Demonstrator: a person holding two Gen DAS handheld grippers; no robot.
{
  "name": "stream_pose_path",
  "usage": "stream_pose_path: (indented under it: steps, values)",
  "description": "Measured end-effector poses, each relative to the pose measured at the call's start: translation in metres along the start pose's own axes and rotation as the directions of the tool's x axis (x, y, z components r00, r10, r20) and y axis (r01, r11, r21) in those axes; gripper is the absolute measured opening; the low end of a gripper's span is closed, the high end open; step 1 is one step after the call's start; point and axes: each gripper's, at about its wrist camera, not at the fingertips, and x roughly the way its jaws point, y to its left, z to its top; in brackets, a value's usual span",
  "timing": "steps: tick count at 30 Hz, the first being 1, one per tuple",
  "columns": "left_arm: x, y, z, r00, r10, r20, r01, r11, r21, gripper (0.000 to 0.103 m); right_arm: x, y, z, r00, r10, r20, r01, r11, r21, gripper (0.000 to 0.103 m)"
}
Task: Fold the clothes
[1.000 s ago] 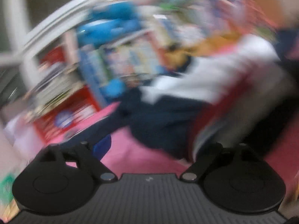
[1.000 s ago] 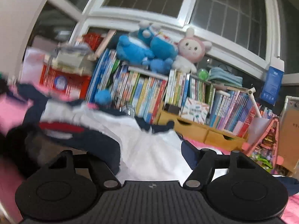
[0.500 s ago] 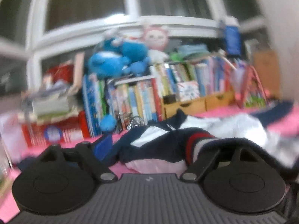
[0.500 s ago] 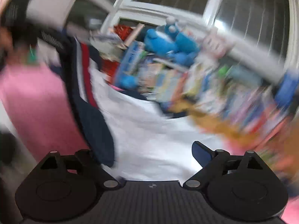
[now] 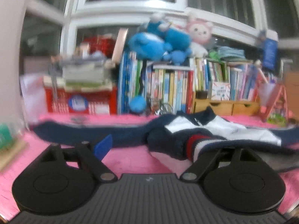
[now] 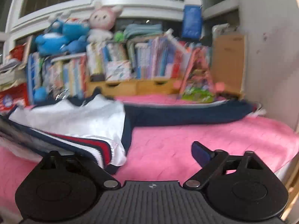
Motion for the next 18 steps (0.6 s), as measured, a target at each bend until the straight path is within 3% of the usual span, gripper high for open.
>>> stream_pose_path:
  steps: [1, 3, 6, 8, 10, 13, 16, 18]
  values:
    - [-0.012, 0.001, 0.002, 1.0, 0.011, 0.021, -0.012, 0.999, 0.046, 0.085, -0.012, -0.002, 0.009, 0.998, -0.018, 0.052, 0.02, 0.999, -0.033, 0.075]
    - [-0.031, 0.025, -0.004, 1.0, -0.003, -0.014, 0.004, 0.998, 0.07, 0.092, -0.047, 0.0, 0.018, 0.985, -0.004, 0.172, 0.034, 0.985, -0.172, 0.077]
    - [-0.029, 0.037, -0.039, 0.979, -0.047, -0.2, 0.069, 0.992, 0.105, 0.093, -0.058, -0.01, -0.002, 0.995, 0.091, 0.034, -0.08, 0.969, -0.234, 0.08]
    - [-0.023, 0.035, -0.064, 0.95, -0.067, -0.305, 0.11, 0.986, 0.124, 0.085, -0.048, -0.009, -0.026, 0.982, 0.149, -0.119, -0.175, 0.955, -0.242, 0.076]
    - [-0.019, 0.035, -0.079, 0.915, -0.126, -0.382, 0.179, 0.978, 0.106, 0.081, -0.042, 0.003, -0.041, 0.947, 0.224, -0.23, -0.286, 0.914, -0.287, 0.068]
    - [-0.024, 0.045, -0.085, 0.864, -0.241, -0.442, 0.299, 0.952, 0.066, 0.082, -0.035, 0.022, -0.048, 0.867, 0.344, -0.36, -0.461, 0.828, -0.319, 0.068]
    - [-0.038, 0.065, -0.077, 0.832, -0.339, -0.439, 0.391, 0.92, 0.03, 0.084, -0.036, 0.017, -0.038, 0.807, 0.43, -0.404, -0.552, 0.793, -0.259, 0.07]
    - [-0.045, 0.083, -0.067, 0.829, -0.385, -0.406, 0.415, 0.91, -0.016, 0.086, -0.035, 0.008, -0.03, 0.774, 0.485, -0.407, -0.591, 0.784, -0.19, 0.07]
